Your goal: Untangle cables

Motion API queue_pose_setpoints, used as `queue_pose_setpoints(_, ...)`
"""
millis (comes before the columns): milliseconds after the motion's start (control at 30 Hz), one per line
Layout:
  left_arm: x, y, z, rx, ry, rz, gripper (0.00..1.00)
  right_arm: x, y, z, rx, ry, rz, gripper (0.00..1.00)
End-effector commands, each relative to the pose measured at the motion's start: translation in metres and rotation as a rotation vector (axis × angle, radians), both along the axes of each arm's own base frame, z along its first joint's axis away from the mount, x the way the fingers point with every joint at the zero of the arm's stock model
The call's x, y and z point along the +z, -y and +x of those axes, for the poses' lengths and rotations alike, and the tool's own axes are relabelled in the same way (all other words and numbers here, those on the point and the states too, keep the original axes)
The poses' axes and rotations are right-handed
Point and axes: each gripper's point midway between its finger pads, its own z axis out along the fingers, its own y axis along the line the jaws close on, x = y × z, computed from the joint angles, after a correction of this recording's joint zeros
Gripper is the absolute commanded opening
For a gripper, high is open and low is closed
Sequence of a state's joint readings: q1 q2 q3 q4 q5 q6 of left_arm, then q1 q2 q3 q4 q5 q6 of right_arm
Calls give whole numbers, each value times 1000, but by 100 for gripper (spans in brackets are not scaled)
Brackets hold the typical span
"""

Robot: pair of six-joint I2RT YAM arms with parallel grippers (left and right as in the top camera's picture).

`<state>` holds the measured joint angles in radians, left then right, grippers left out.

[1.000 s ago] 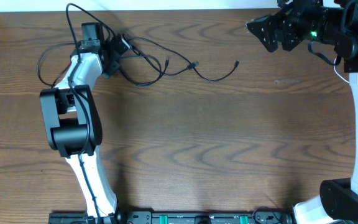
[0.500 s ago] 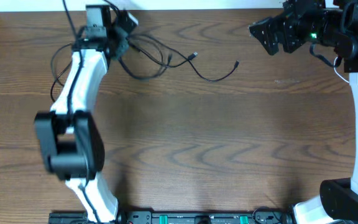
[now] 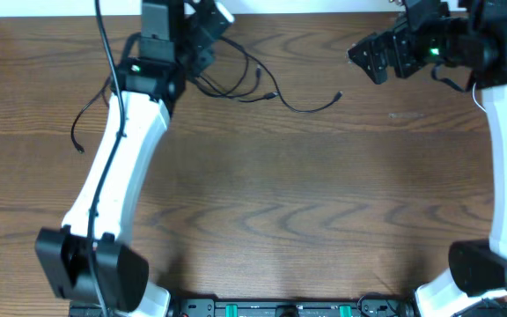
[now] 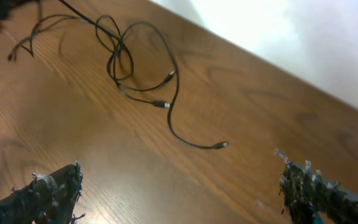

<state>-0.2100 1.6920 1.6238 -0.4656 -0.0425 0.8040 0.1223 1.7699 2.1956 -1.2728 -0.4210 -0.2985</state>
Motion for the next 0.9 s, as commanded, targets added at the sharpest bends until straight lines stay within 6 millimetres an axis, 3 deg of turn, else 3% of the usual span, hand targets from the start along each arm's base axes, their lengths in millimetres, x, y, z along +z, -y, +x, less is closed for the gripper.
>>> queue_pose_setpoints(0,62,5,-18,51,140,16,7,-26,-4,12,5,-73,2,99)
queue_pose_setpoints(333,184,2,-54,85,382,-116,8,-61,-21,24,65,-165,38,99)
queue_pose_setpoints(367,207,2,-62,86,411,-156,8,-62,-27,21,93,-164,35,99)
queue_pose_setpoints(733,291,20,-113,-16,514,-331,7,-104,-71,6,224,-214,-1,99)
queue_pose_setpoints(867,306,21,-120,-27,550,-347,7,-123,-80,2,242,-242,-2,99)
